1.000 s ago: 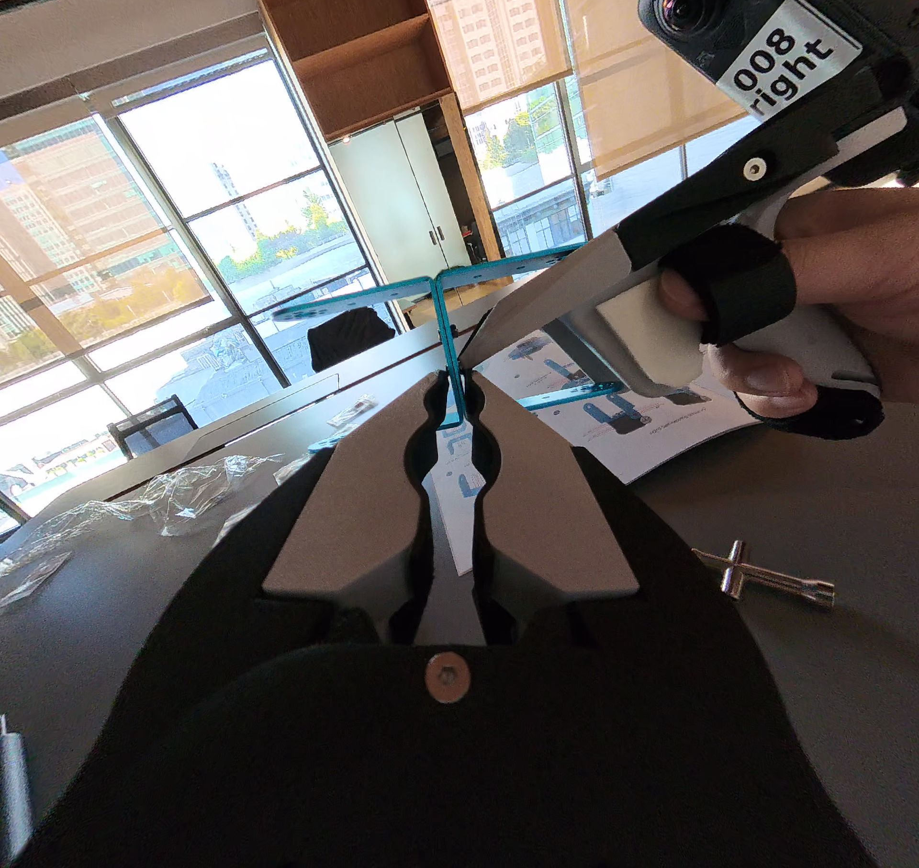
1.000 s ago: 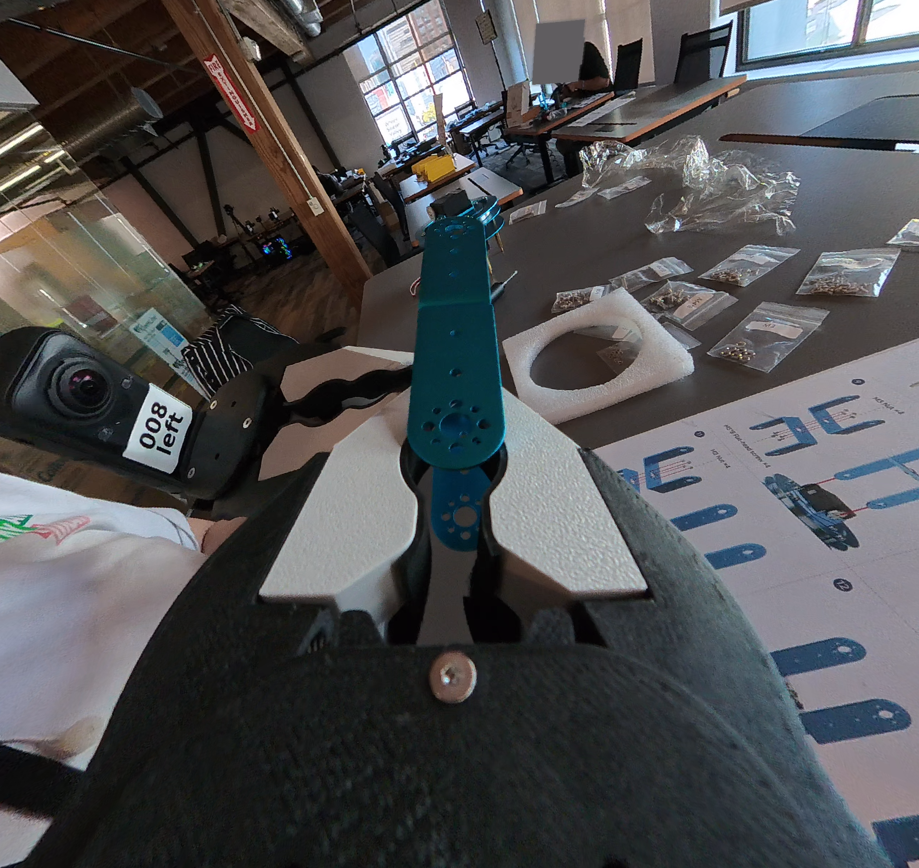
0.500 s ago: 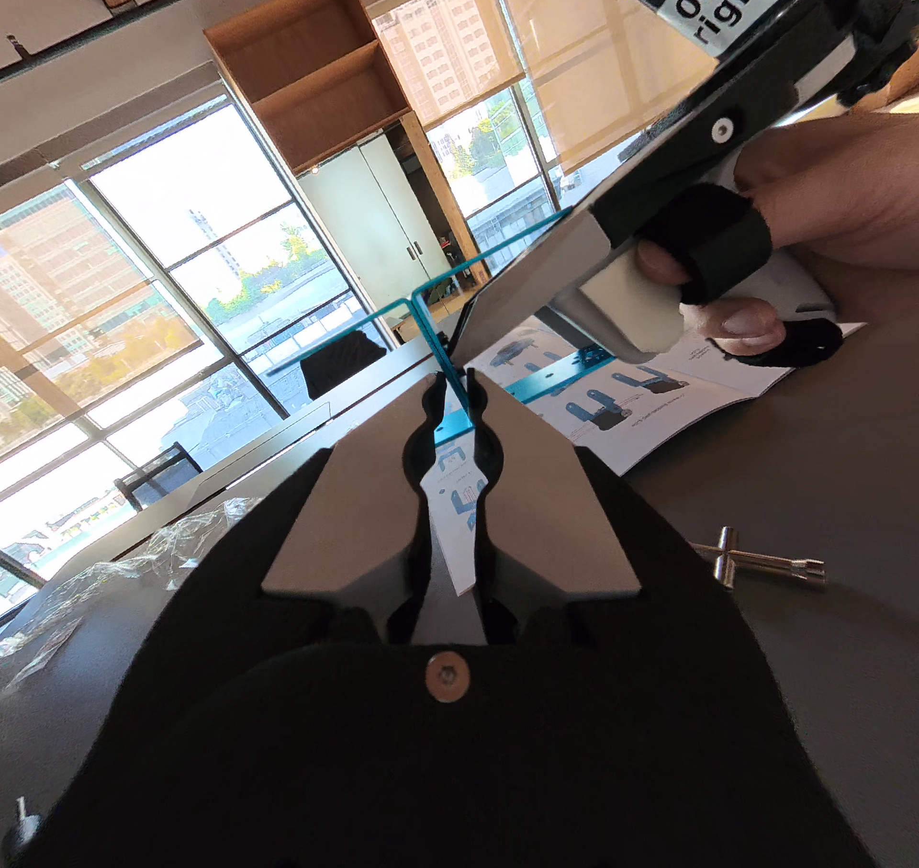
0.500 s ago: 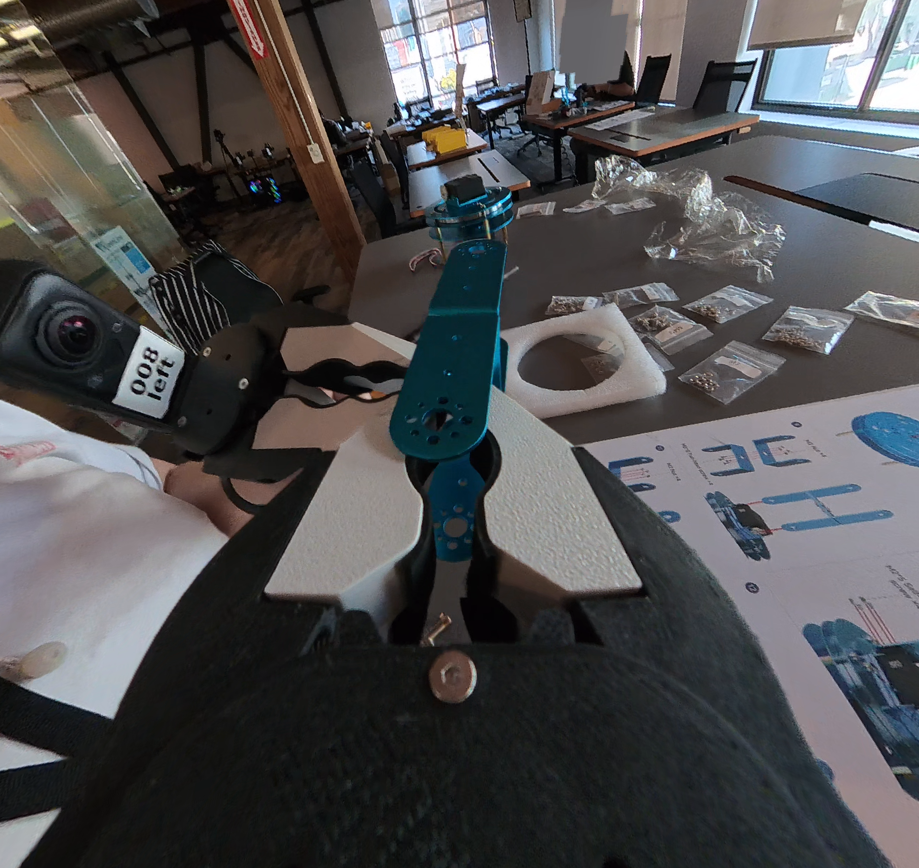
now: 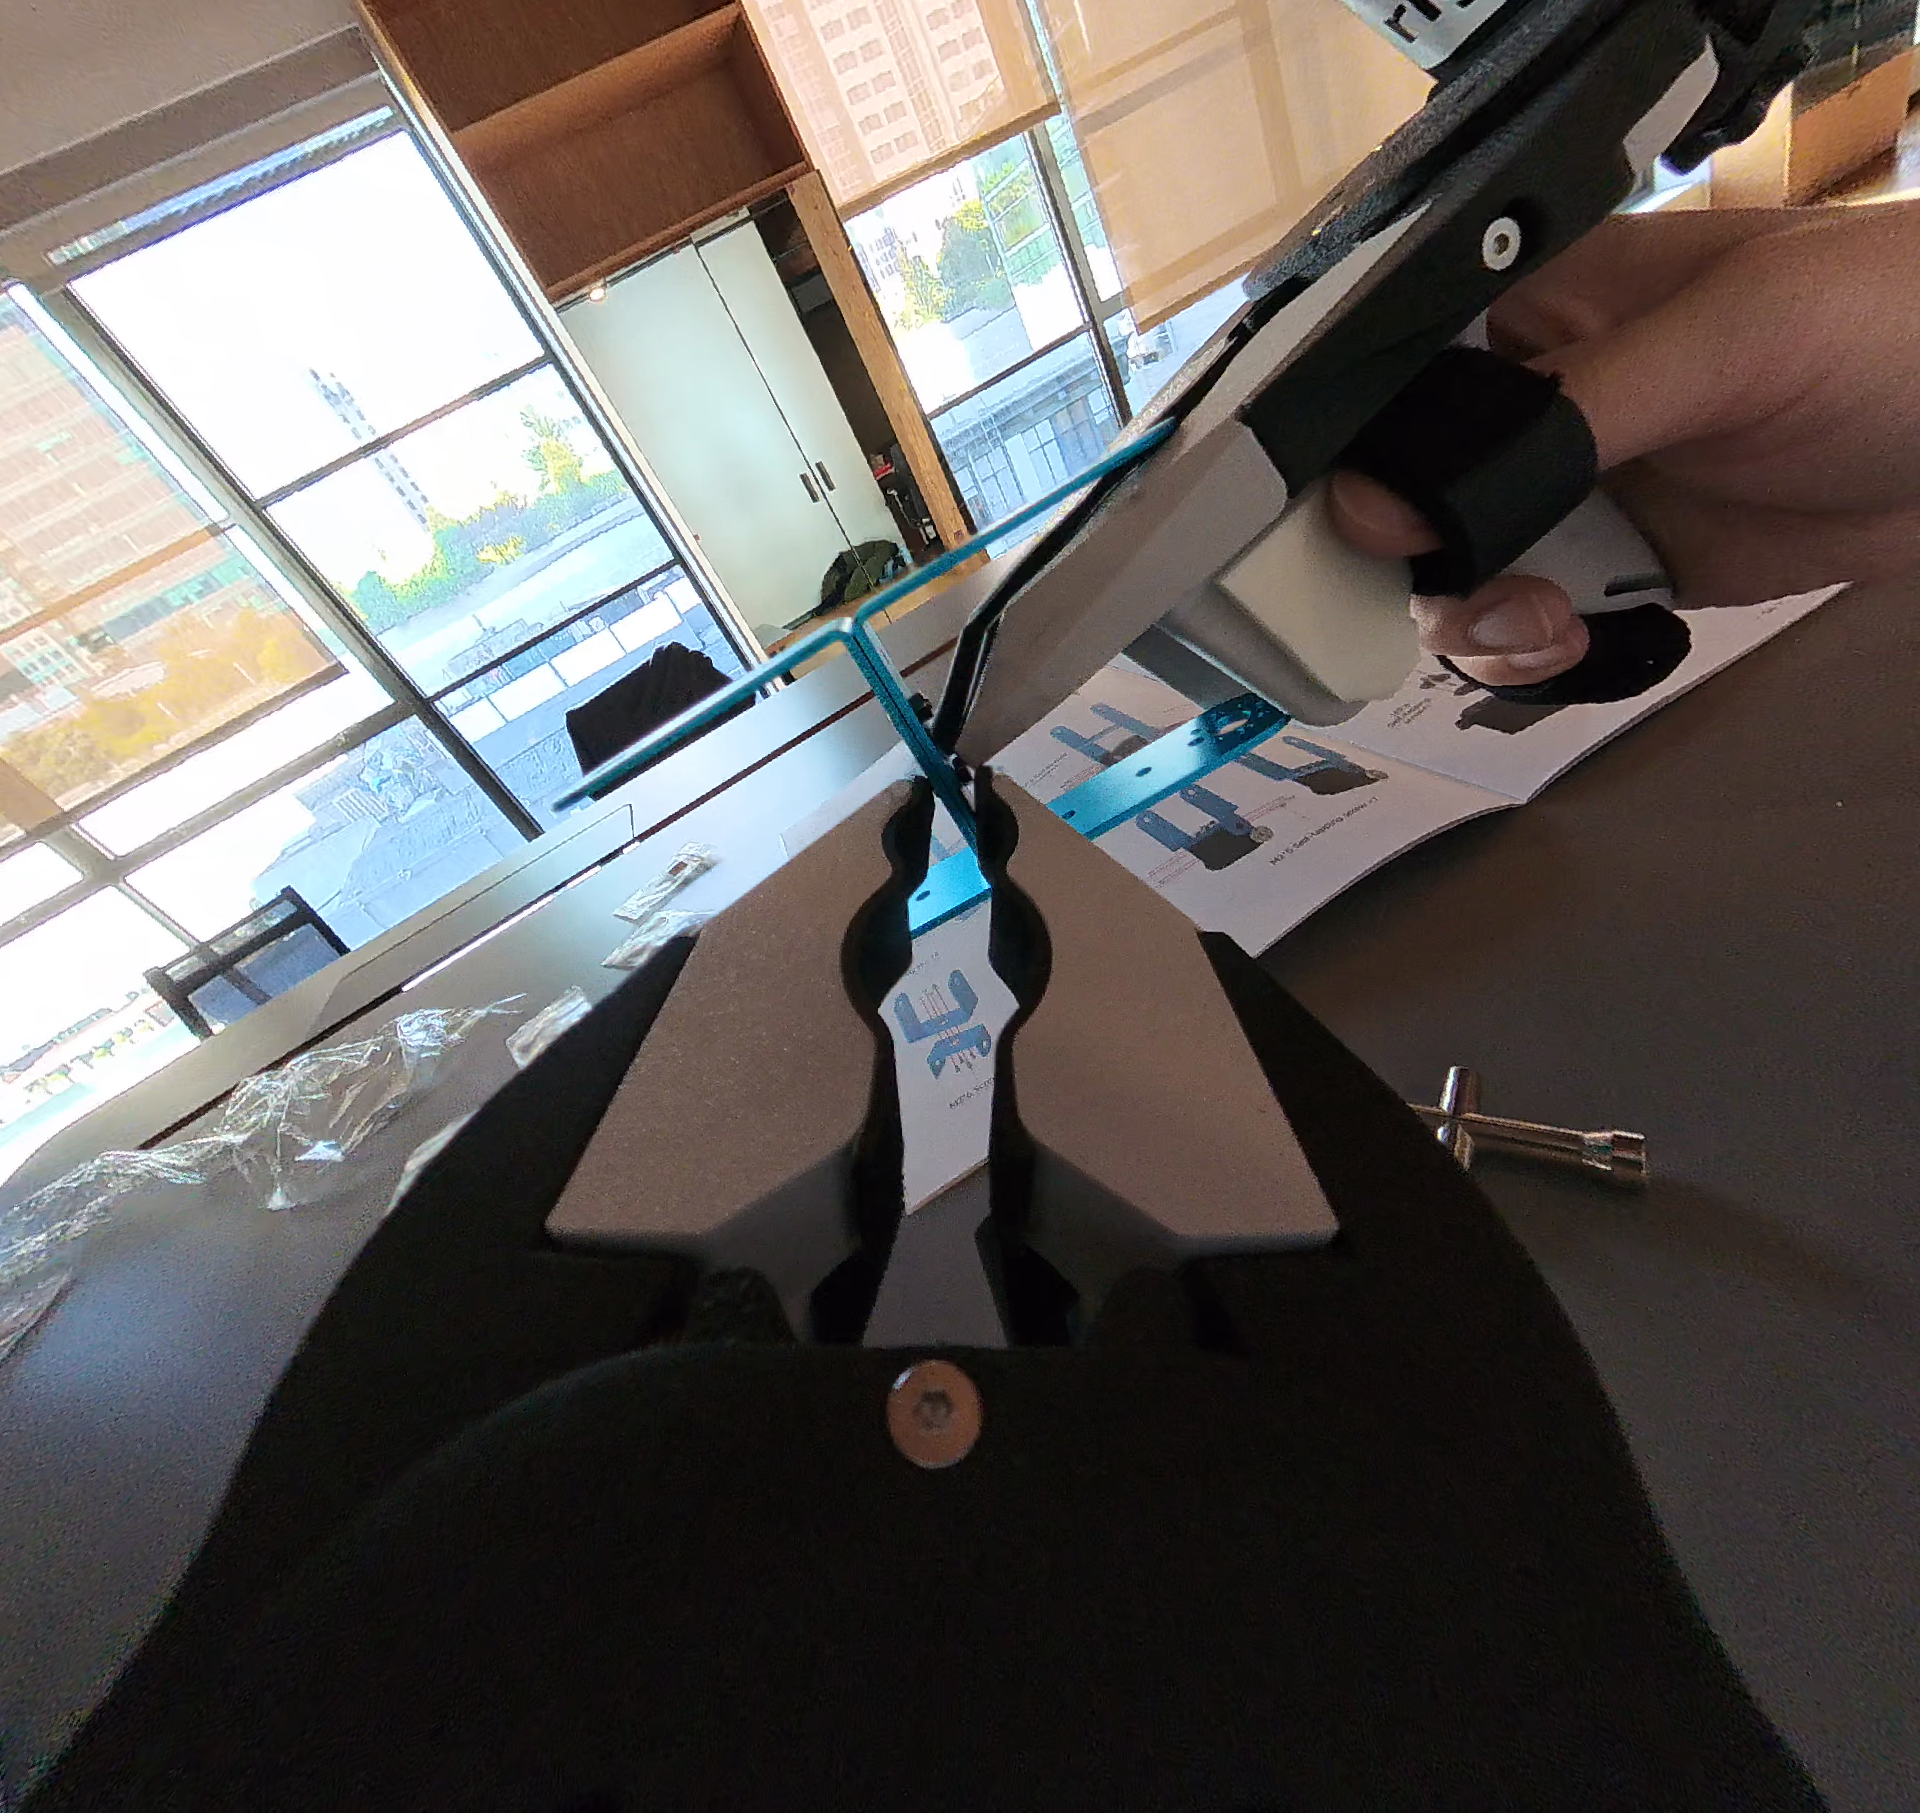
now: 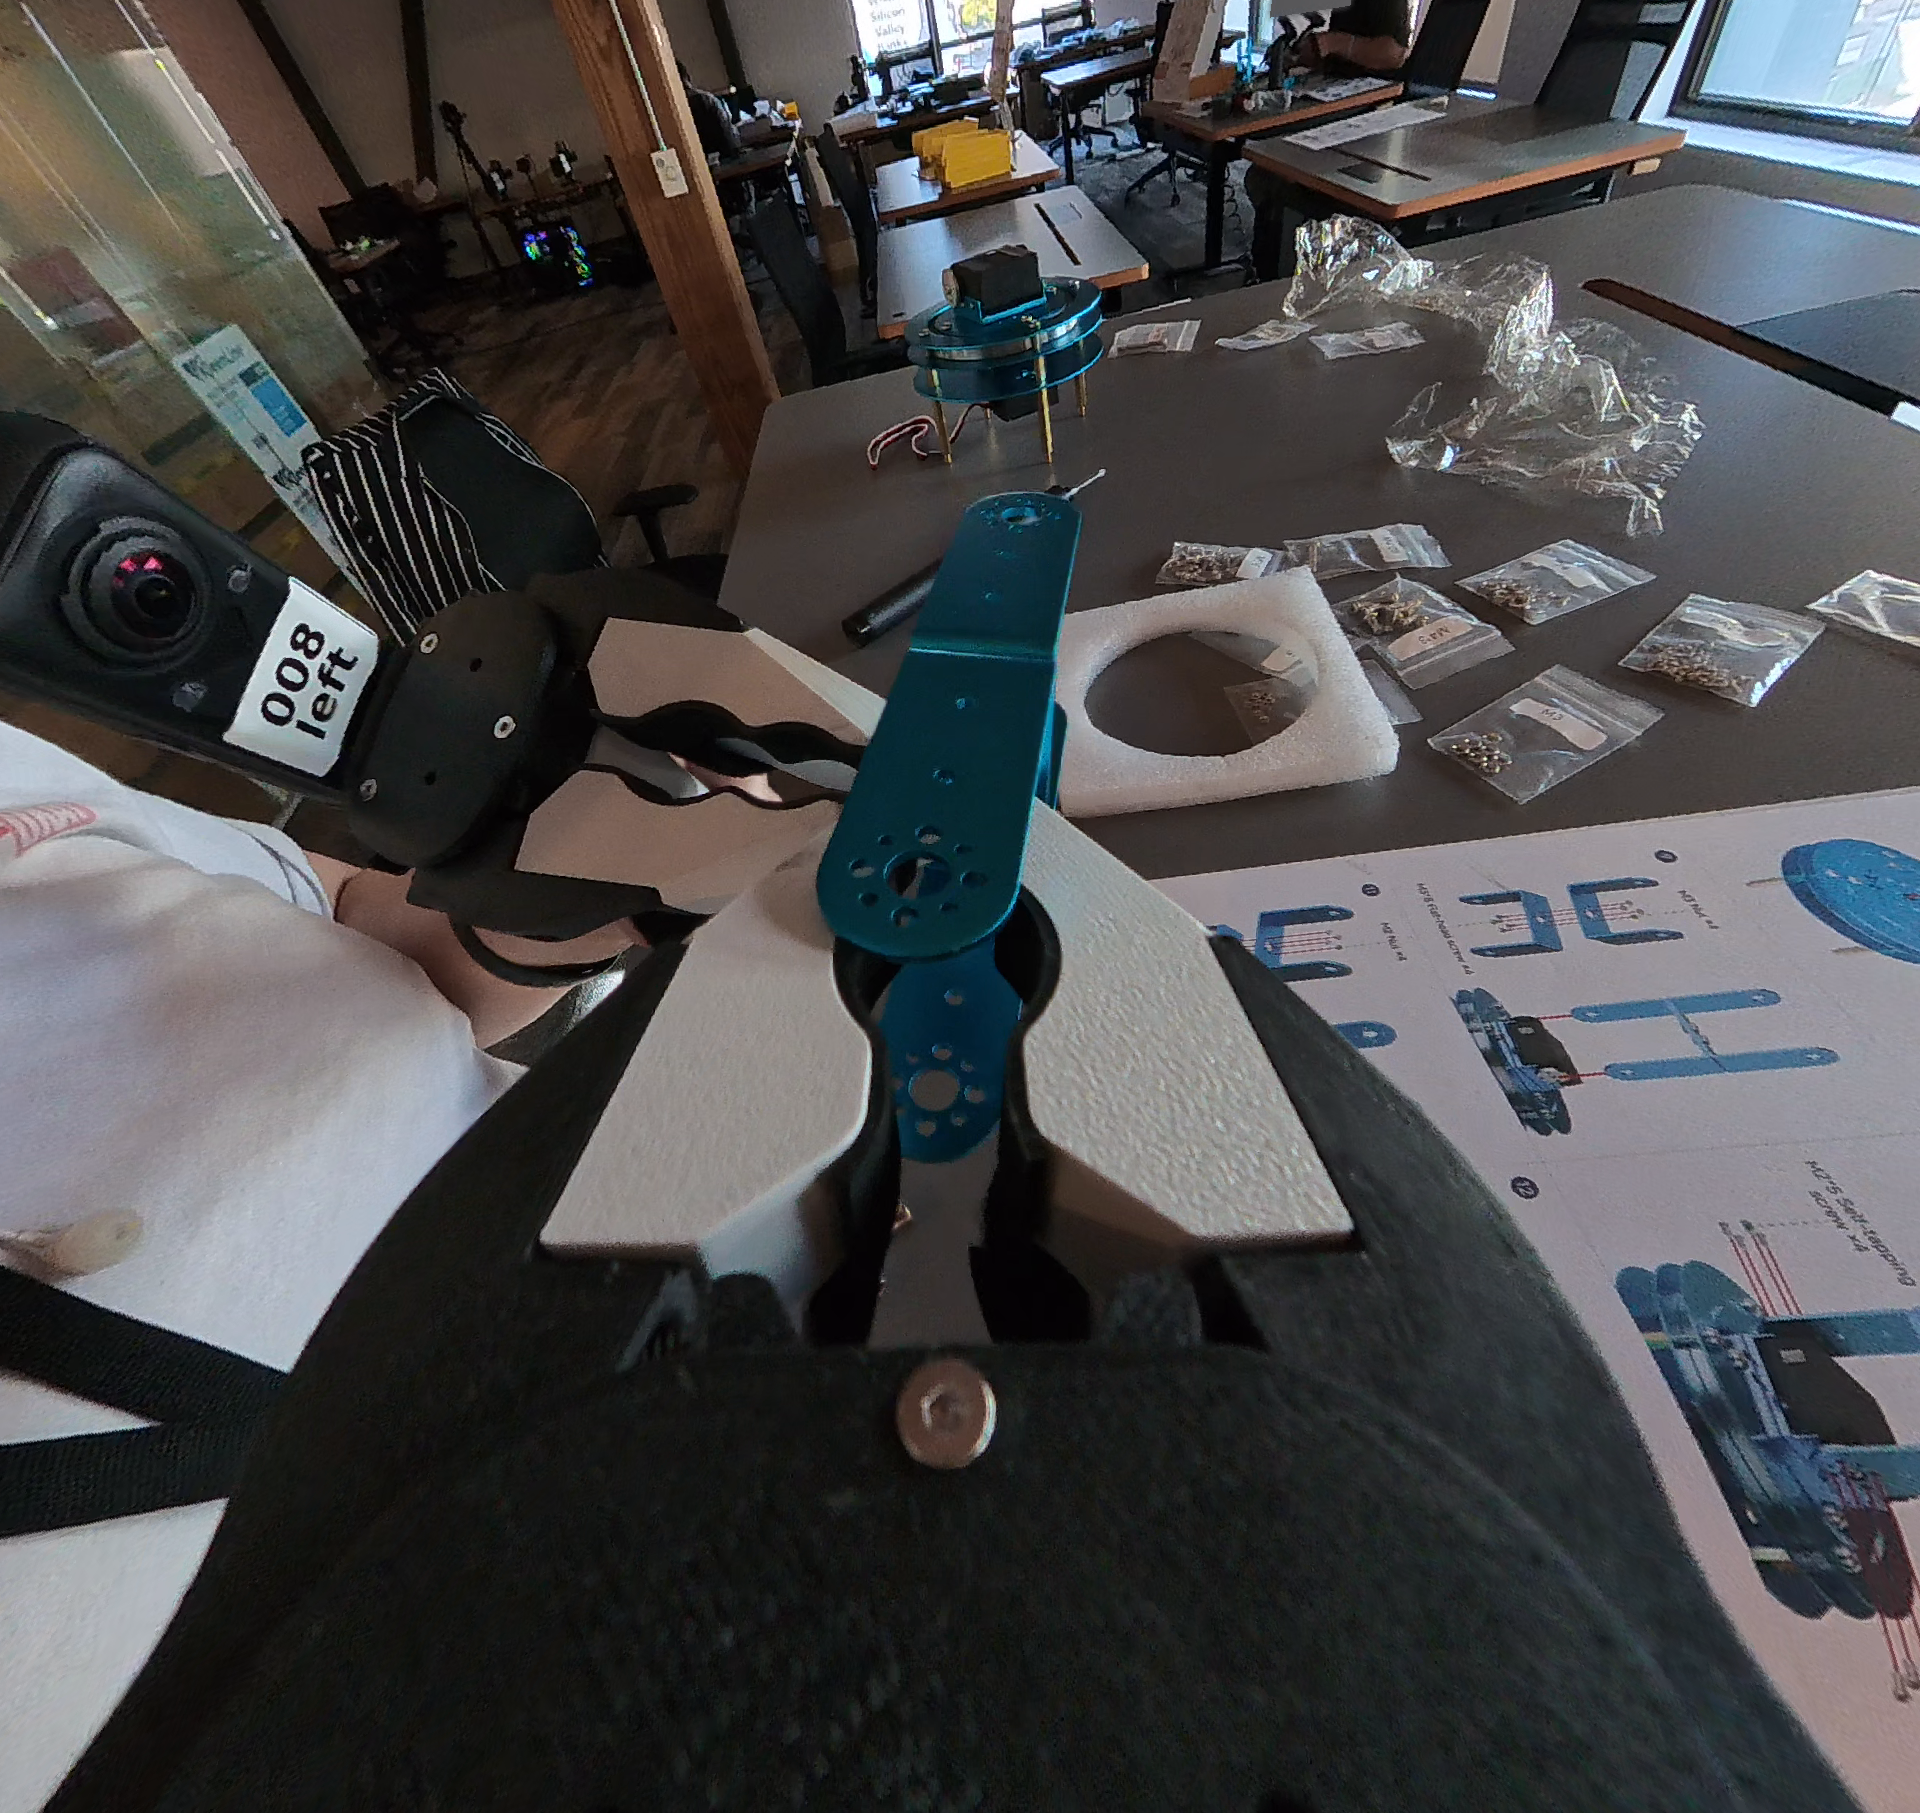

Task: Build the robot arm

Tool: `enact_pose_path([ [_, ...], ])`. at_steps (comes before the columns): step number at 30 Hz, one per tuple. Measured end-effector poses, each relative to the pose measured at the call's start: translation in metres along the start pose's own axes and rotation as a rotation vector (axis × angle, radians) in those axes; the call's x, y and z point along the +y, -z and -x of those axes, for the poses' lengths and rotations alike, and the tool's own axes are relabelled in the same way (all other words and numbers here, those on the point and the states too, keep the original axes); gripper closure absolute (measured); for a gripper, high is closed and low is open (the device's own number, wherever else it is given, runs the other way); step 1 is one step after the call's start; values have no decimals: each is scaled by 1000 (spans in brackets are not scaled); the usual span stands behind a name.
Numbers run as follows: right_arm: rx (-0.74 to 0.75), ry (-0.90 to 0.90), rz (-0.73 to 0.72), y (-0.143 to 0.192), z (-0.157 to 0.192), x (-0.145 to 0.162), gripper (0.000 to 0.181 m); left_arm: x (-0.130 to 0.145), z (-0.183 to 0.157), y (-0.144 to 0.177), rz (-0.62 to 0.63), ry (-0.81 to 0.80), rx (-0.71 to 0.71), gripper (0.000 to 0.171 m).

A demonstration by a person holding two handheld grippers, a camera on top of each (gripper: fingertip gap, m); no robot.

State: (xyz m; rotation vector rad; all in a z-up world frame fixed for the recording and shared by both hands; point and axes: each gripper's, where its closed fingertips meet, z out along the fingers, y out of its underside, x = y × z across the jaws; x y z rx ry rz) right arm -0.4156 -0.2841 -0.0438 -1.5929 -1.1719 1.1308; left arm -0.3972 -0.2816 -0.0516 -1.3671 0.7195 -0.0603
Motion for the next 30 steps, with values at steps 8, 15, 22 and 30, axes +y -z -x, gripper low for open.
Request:
enact_pose_path([
  [8, 76, 11, -17, 2, -14, -1, 165, -1, 9, 2, -4, -27, -73, 167],
  [15, -24, -170, -35, -3, -9, 1, 170, 0, 8, 2, -1, -38, -71, 167],
  [22, -102, -341, -40, -2, -7, 3, 172, -1, 5, 1, 9, -162, -118, 166],
  [30, -160, -463, -61, -4, -8, 6, 168, 0, 6, 3, 16, -212, -148, 166],
])
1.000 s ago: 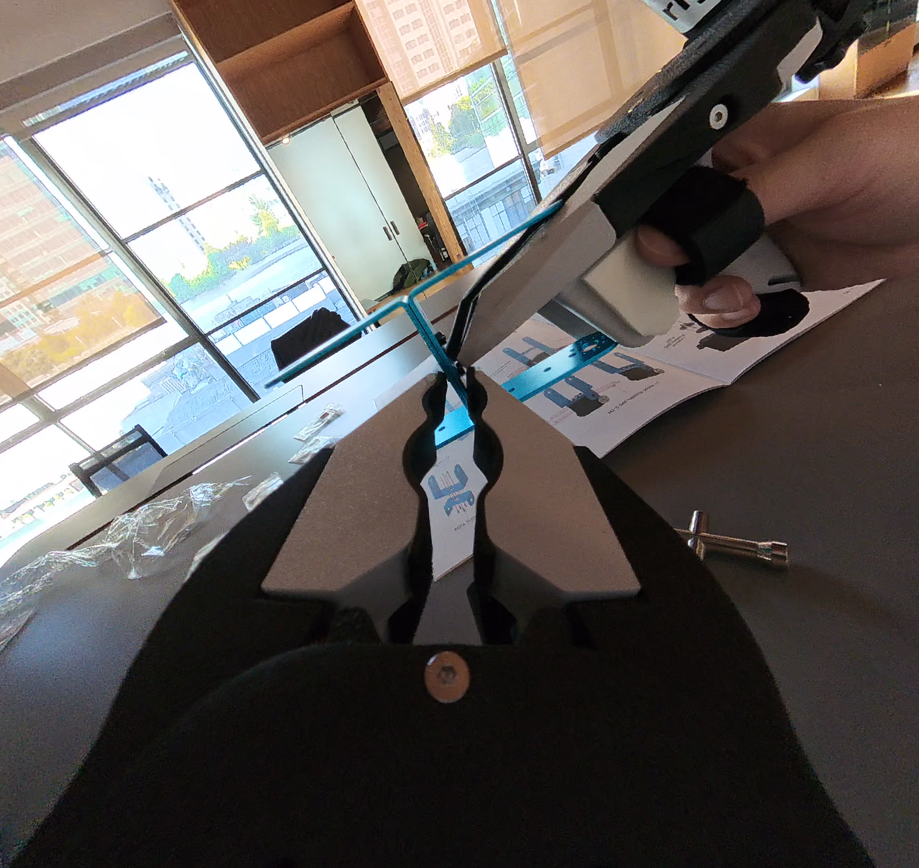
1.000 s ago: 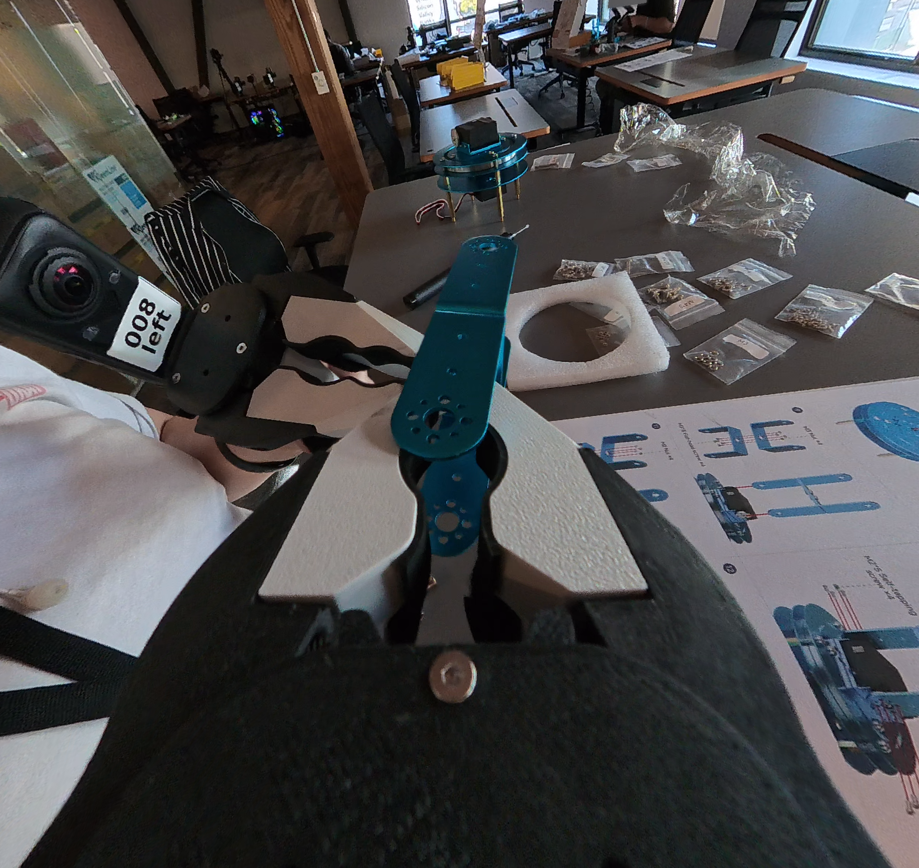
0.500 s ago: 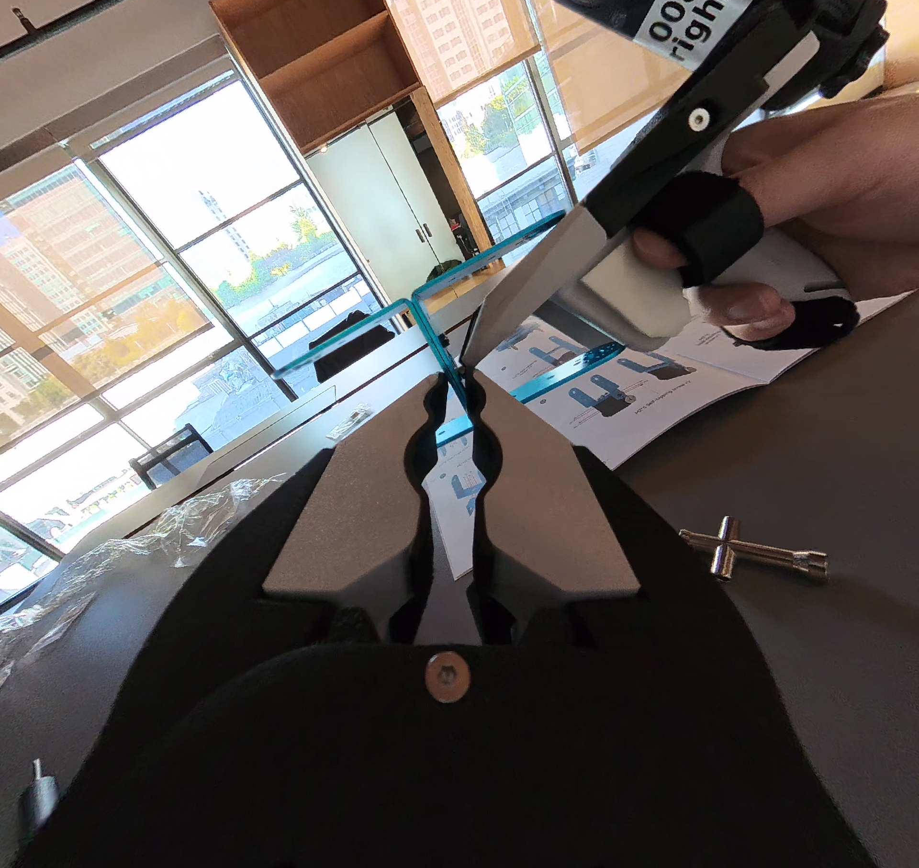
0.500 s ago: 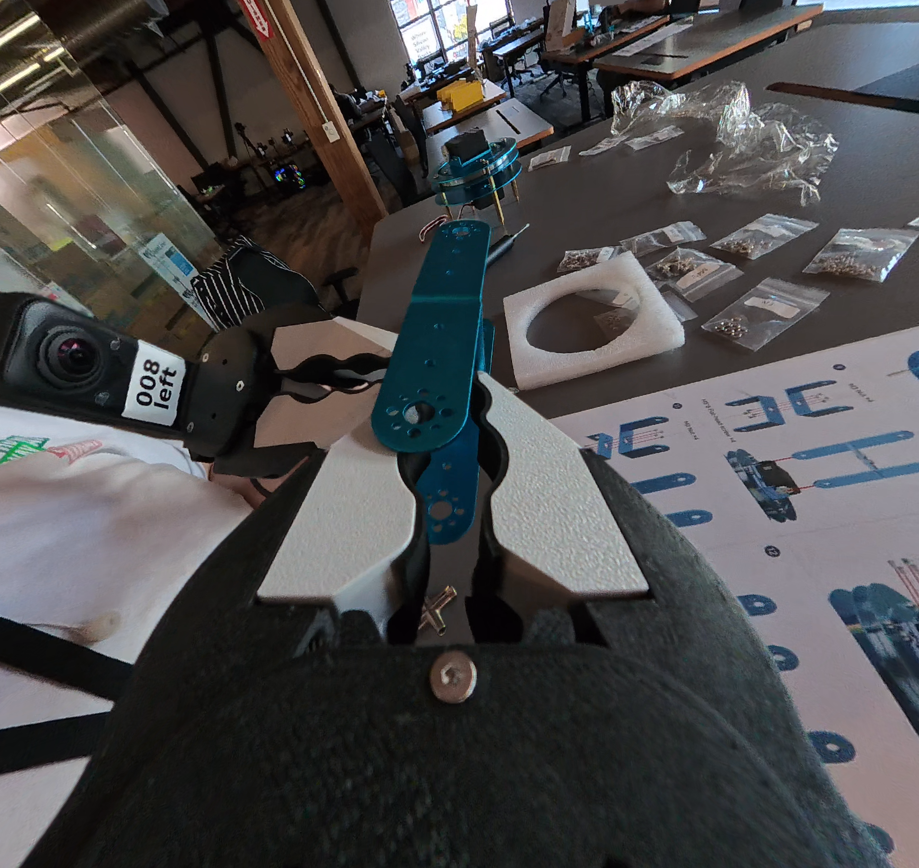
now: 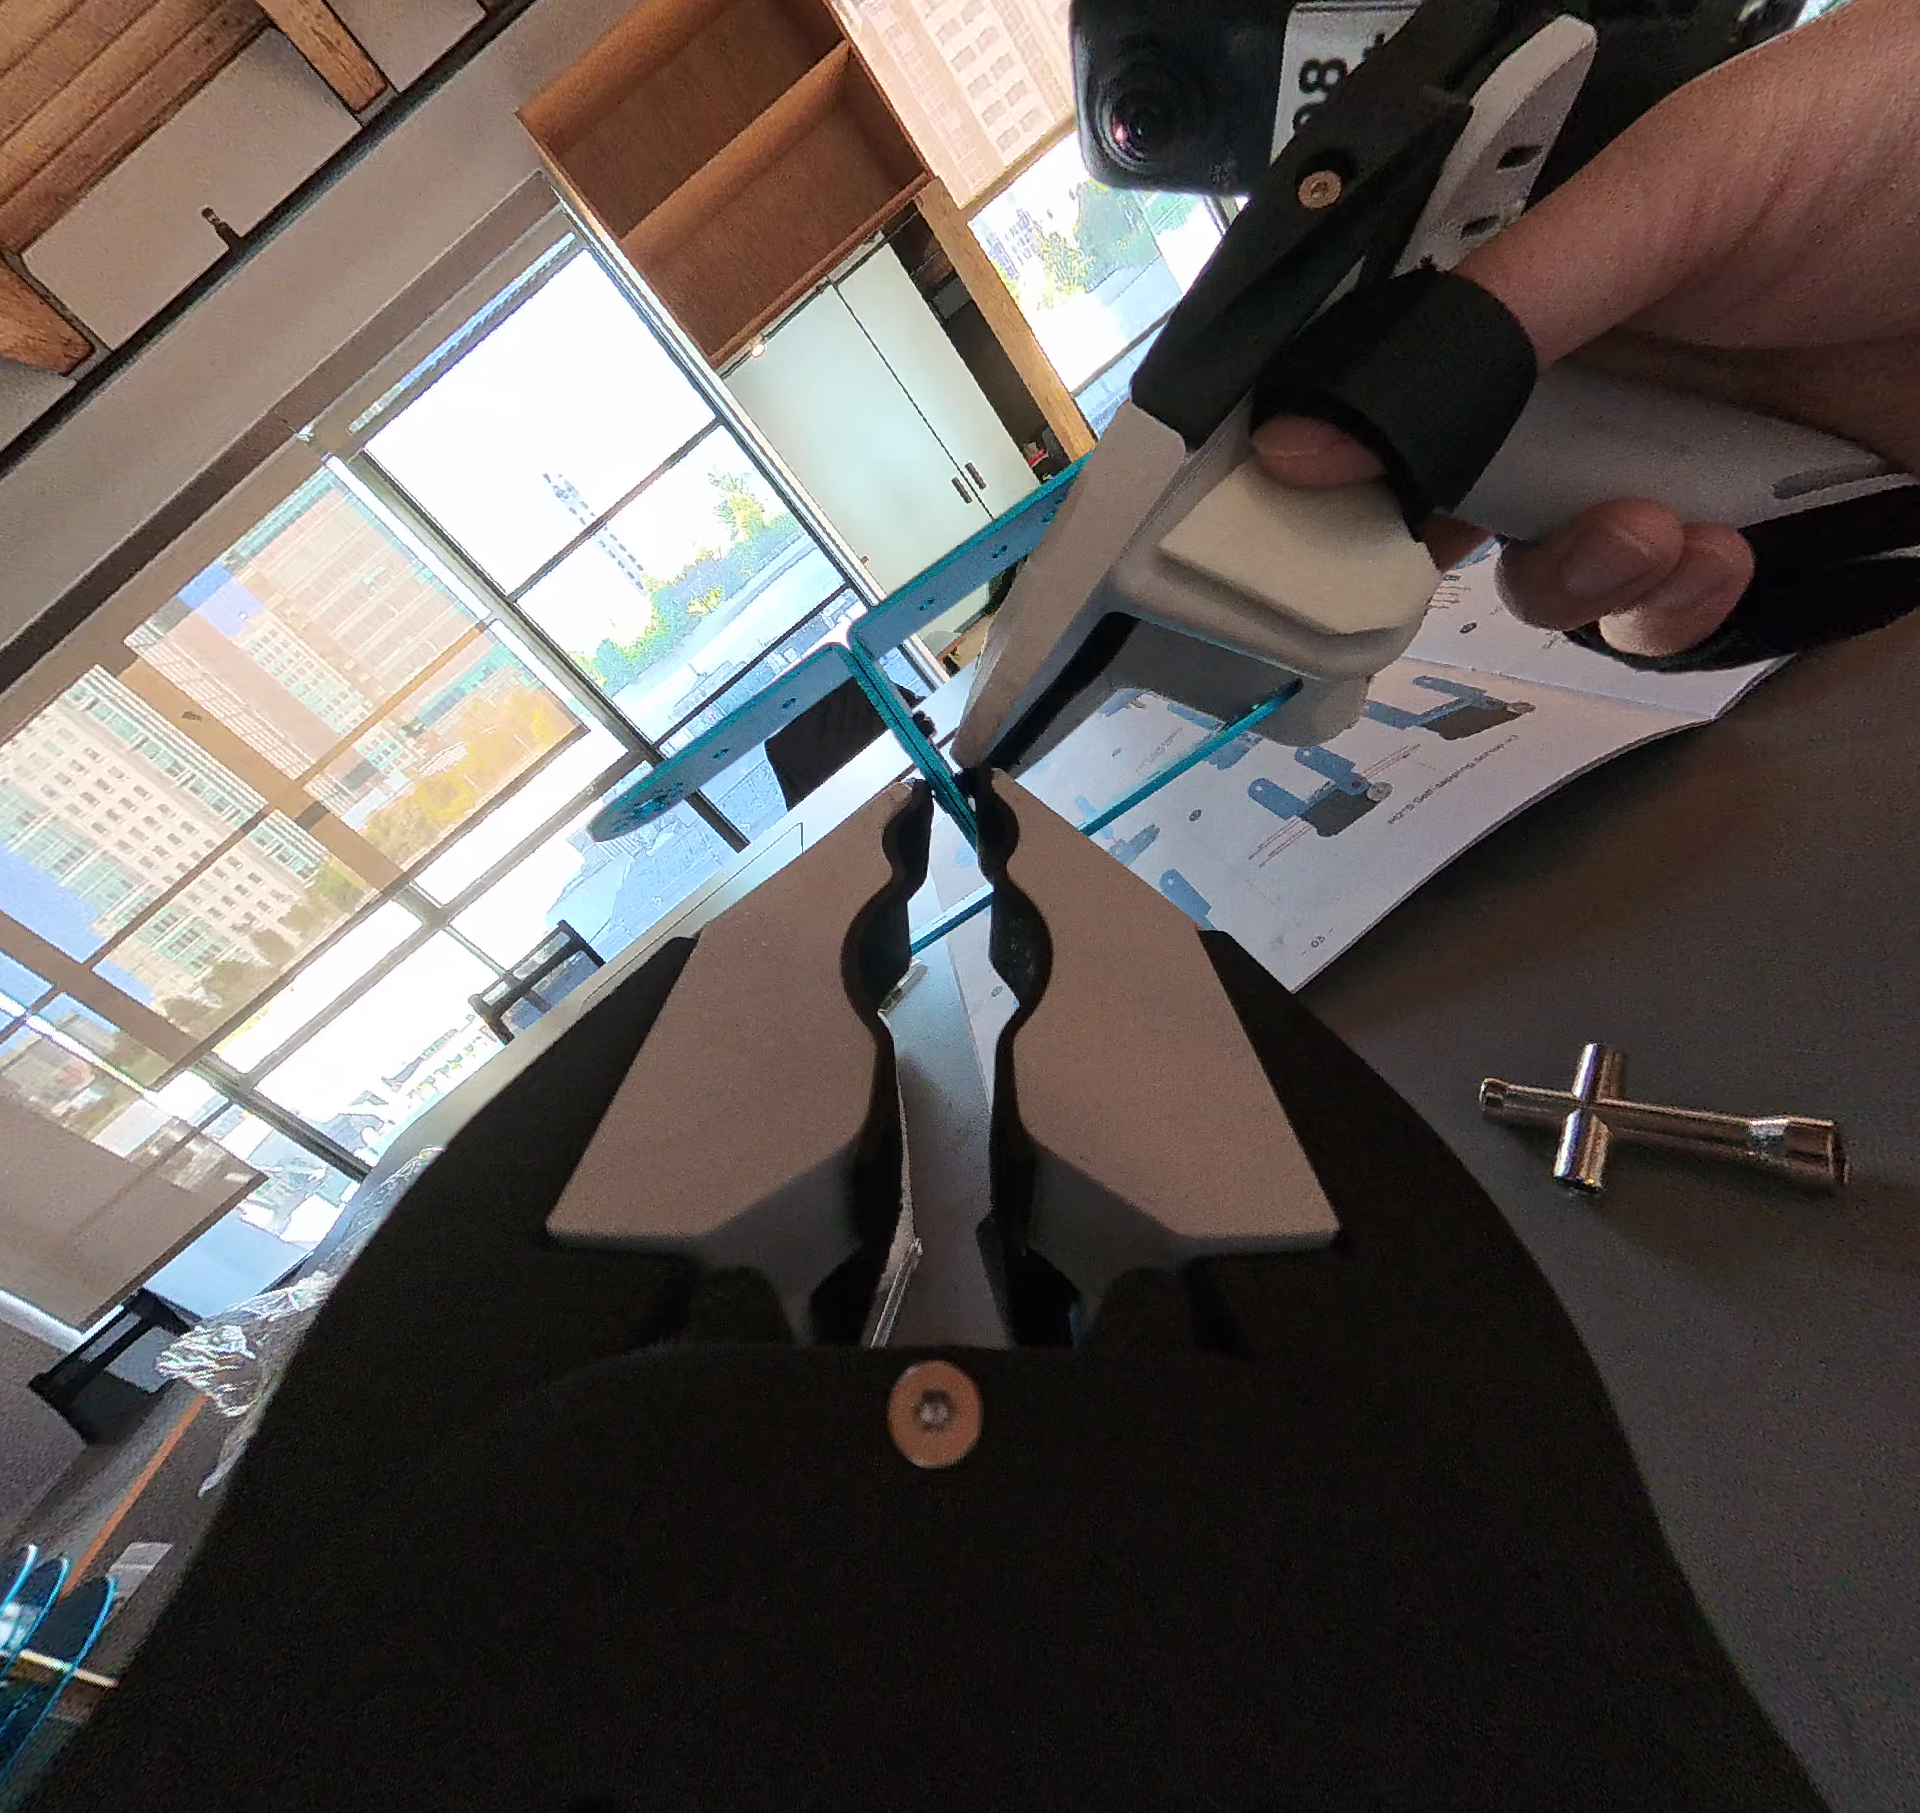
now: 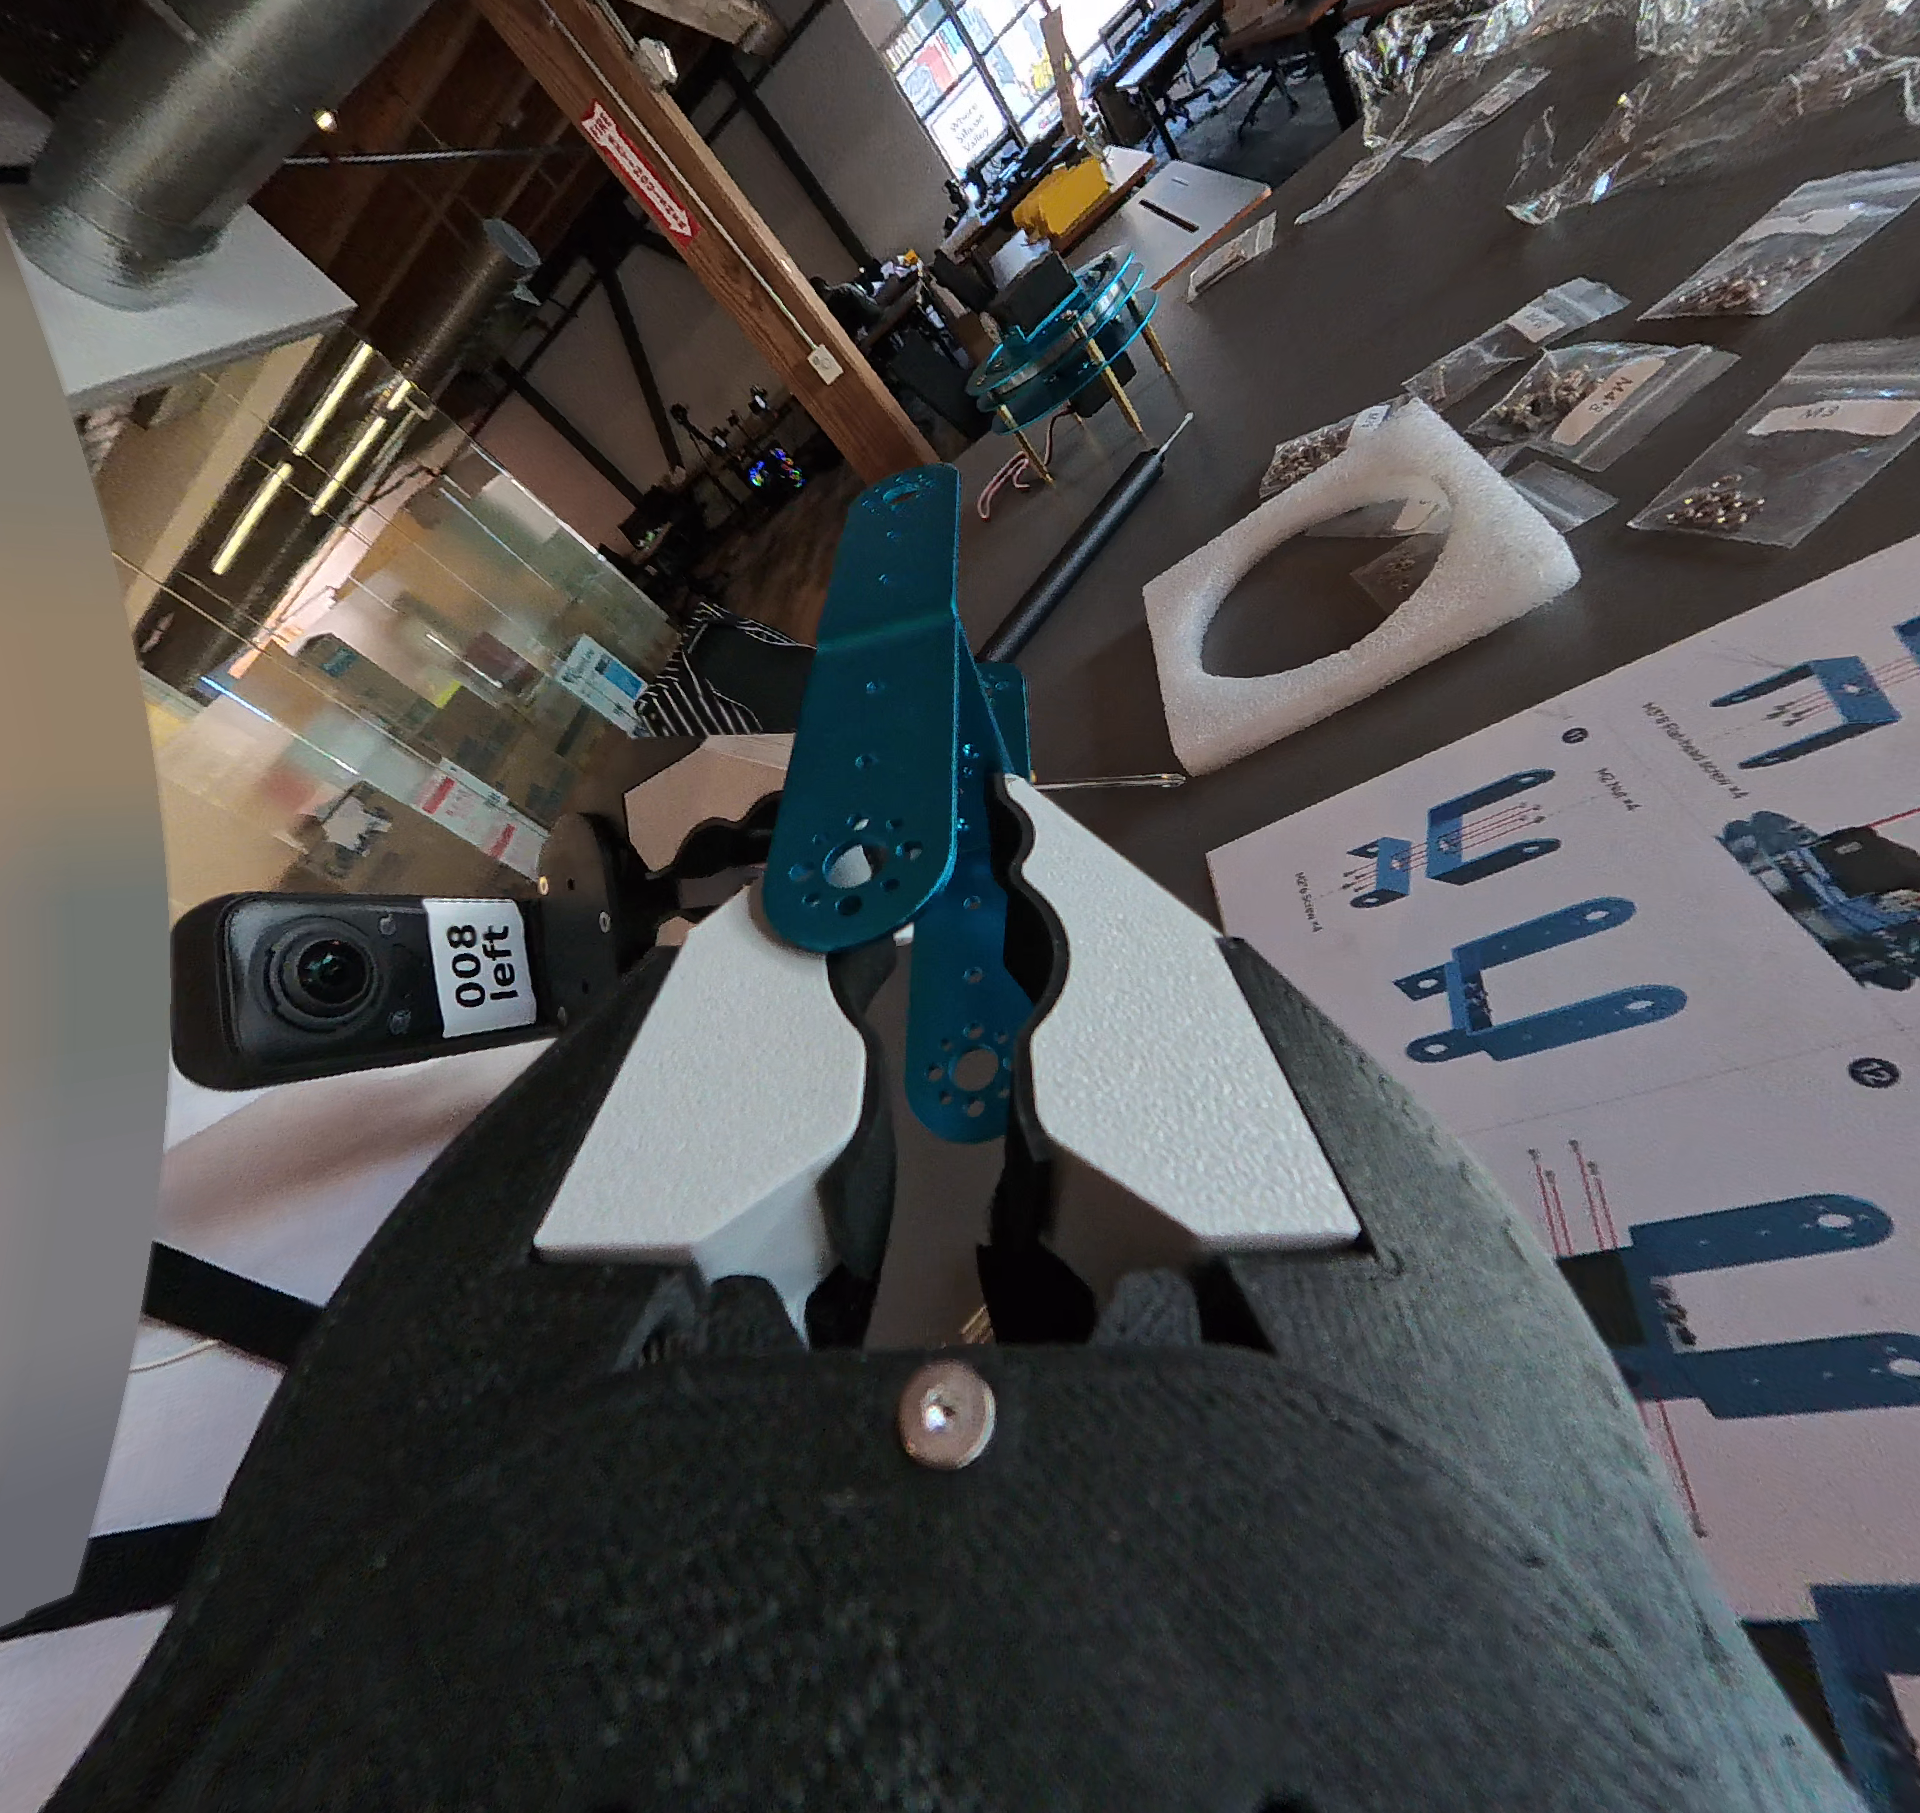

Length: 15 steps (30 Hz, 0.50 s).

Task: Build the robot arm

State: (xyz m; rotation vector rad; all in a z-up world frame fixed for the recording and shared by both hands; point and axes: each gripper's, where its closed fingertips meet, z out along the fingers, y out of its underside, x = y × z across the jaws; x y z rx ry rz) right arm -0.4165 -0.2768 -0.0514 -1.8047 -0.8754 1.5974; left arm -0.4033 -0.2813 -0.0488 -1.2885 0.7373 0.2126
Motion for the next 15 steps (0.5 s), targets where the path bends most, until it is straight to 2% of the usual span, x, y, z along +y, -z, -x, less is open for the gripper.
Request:
enact_pose_path([
  [4, -41, -42, -8, -2, 0, 1, 170, 3, 1, 1, 0, 55, 30, 166],
  [8, -2, 36, 2, -3, -7, 2, 164, 10, 4, 1, 15, 224, 113, 167],
  [12, 135, 245, 60, -1, -21, 6, 148, 23, 25, 5, 36, 334, 128, 170],
  [15, 209, 489, 18, 0, -15, -3, 143, 30, 34, 8, 63, 396, 167, 170],
])
